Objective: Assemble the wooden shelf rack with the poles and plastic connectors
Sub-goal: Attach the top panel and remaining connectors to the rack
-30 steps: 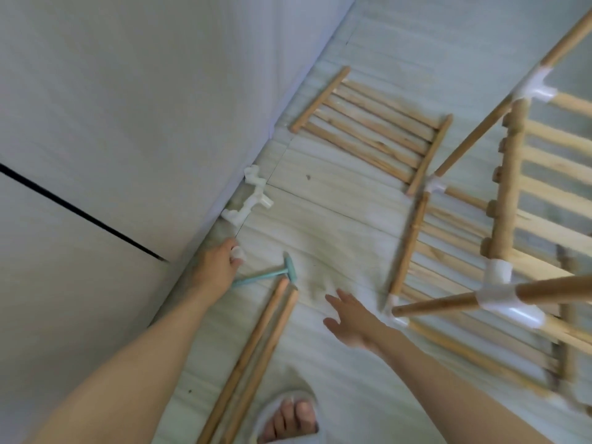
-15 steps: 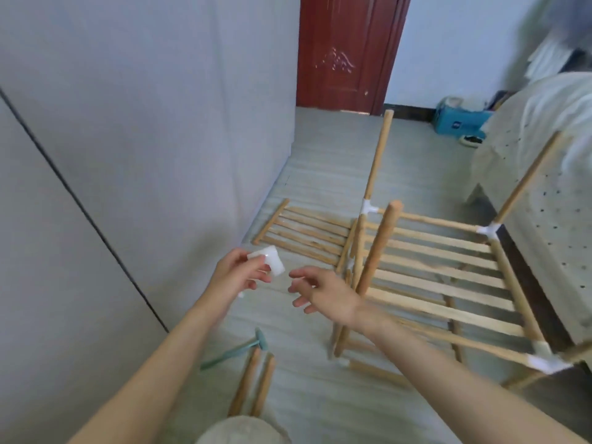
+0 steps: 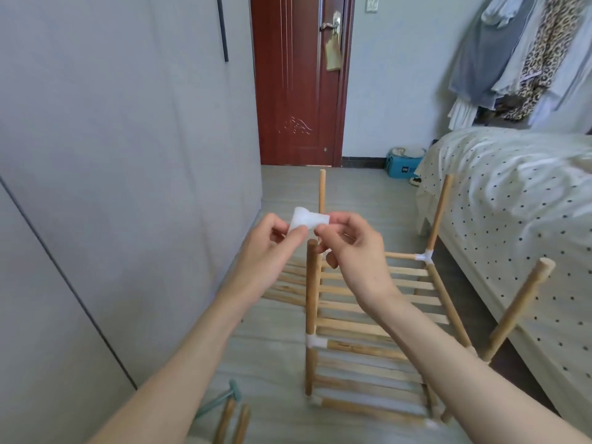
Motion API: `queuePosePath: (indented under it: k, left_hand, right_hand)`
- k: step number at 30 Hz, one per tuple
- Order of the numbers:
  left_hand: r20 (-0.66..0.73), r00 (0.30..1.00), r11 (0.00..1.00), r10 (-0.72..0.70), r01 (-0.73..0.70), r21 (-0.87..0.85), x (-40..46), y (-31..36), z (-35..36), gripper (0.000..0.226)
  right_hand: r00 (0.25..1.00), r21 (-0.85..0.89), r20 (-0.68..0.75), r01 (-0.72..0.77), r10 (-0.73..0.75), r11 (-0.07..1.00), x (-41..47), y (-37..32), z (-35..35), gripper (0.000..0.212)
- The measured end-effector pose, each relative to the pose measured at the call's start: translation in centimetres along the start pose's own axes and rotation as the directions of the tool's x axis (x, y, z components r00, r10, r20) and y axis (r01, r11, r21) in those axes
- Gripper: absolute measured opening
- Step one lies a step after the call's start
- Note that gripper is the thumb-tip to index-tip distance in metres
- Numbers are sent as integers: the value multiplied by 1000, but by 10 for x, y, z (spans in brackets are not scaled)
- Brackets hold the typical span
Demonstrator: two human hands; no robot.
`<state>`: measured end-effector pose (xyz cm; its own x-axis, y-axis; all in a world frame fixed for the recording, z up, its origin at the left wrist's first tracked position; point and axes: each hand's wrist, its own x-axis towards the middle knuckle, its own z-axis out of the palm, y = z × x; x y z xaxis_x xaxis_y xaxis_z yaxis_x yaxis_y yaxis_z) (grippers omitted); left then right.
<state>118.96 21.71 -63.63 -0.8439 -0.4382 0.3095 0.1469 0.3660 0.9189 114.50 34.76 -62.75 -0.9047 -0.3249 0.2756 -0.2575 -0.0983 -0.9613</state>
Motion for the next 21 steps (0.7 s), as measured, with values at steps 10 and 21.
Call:
queuePosePath:
  k: [10, 21]
  left_hand:
    - [188, 978, 996, 89, -83, -39, 21, -6, 11, 24]
    - [88, 990, 970, 114, -91, -226, 37, -19, 22, 17]
  right_hand:
    - [989, 70, 55, -141, 138, 987, 38, 19, -24, 15]
    - [973, 131, 152, -191, 171, 973, 60, 28, -16, 19]
